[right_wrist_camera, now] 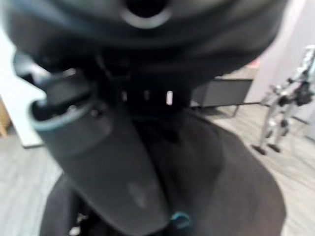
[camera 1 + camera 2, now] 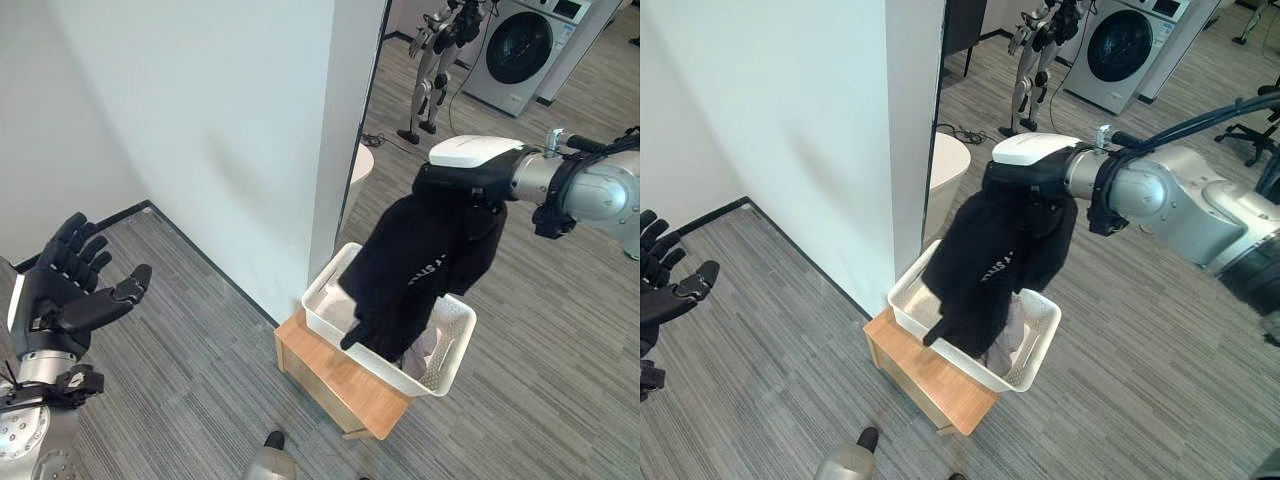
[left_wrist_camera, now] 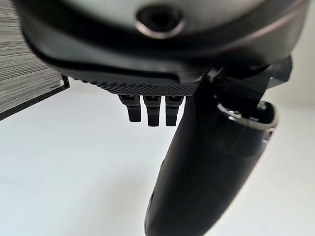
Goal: Pick up bed clothes into laundry basket.
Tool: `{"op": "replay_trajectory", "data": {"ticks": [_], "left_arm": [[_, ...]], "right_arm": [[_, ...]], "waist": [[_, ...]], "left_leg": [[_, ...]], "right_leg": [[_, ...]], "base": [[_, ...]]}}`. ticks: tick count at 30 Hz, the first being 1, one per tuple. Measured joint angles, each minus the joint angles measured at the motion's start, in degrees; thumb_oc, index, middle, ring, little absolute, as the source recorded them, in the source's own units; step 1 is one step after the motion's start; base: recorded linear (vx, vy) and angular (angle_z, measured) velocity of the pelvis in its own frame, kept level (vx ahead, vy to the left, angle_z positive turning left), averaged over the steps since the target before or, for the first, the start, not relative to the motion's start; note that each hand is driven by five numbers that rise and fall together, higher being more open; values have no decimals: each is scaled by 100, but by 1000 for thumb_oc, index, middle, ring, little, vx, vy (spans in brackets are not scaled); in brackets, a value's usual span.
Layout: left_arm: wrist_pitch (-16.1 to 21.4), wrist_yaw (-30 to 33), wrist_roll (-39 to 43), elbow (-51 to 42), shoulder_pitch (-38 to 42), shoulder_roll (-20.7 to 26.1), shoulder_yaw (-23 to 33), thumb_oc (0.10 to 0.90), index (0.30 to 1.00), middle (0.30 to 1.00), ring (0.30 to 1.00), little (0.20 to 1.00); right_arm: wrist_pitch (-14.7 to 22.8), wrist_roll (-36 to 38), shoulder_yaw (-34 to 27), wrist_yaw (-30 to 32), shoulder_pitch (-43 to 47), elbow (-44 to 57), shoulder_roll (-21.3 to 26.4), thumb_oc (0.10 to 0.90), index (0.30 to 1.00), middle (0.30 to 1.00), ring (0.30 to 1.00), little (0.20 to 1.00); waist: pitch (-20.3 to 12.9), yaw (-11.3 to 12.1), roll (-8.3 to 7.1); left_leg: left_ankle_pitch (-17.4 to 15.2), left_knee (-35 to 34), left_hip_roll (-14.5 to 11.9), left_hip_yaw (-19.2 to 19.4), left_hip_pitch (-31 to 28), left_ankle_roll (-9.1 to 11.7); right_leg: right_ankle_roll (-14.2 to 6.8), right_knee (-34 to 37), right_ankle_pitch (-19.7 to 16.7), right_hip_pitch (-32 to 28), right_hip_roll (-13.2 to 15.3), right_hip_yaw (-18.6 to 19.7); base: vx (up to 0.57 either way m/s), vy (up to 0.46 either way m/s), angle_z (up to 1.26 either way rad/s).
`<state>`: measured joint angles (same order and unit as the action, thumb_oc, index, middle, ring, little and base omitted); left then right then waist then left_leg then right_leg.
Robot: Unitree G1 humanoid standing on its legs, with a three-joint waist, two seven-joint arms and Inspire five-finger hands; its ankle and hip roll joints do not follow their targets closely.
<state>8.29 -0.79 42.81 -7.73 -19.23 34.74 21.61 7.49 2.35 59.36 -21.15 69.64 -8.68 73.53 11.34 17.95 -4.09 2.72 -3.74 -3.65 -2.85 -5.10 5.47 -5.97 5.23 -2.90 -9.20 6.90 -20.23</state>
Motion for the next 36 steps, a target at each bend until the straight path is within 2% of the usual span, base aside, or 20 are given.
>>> {"op": "replay_trajectory", "data": {"ticks": [4,6,8,11,15,20,24,29,36], "left_arm": [[-6,0,0,1,0,-1,-98,800,900,900,900,900],[-5,15,3,2,2,1,-109,800,900,900,900,900],[-4,30,8,2,25,0,-110,800,900,900,900,900],[-4,58,23,4,20,-3,-108,800,900,900,900,900],[-4,47,38,4,23,-16,-108,800,900,900,900,900],[-4,44,42,4,40,-18,-108,800,900,900,900,900],[-4,45,49,4,129,-20,-108,800,900,900,900,900],[-4,50,51,5,151,-22,-109,800,900,900,900,900],[-4,50,50,4,193,-25,-119,800,900,900,900,900]], "right_arm": [[-63,1,-289,-40,-565,-140,-440,400,300,300,300,300],[-94,-1,-490,-57,-1007,-475,-880,400,300,300,300,300],[-207,-6,-513,-91,-1259,-692,-1044,400,300,300,300,300],[-309,-56,-510,-122,-1365,-809,-1052,400,300,300,300,300],[-327,-171,-534,-120,-1364,-903,-1054,400,300,300,300,300],[-318,-179,-560,-118,-1336,-958,-1053,400,300,300,300,300],[-321,-198,-465,-104,-1012,-1399,-1026,400,300,300,300,300],[-313,-194,-463,39,-614,-1586,-714,400,300,300,300,300],[-315,-221,-466,79,-713,-1574,-666,400,300,300,300,300]], "waist": [[8,13,-6],[20,28,10],[124,59,69],[216,135,129],[271,188,131],[272,198,129],[275,204,132],[275,196,130],[276,177,134]], "left_leg": [[0,26,9,-20,47,0],[0,47,18,-22,99,0],[1,60,26,-45,132,-1],[1,62,31,-66,142,-2],[1,54,35,-102,146,-2],[1,54,51,-146,145,-2],[1,53,51,-163,147,-2],[1,53,53,-163,144,-2],[1,54,51,-152,143,-2]], "right_leg": [[1,0,1,43,8,-2],[0,0,1,78,16,1],[1,0,-1,93,22,-8],[4,-1,-3,90,22,-23],[-4,0,5,75,22,-96],[-16,0,22,46,35,-152],[-16,1,26,41,34,-153],[-16,1,26,38,36,-145],[-15,0,26,49,36,-140]], "base": [[-14,2,2],[0,0,0],[-8,-6,2],[1,-7,3],[11,-4,4],[19,1,6],[8,2,0],[6,0,0],[1,-1,0]]}}
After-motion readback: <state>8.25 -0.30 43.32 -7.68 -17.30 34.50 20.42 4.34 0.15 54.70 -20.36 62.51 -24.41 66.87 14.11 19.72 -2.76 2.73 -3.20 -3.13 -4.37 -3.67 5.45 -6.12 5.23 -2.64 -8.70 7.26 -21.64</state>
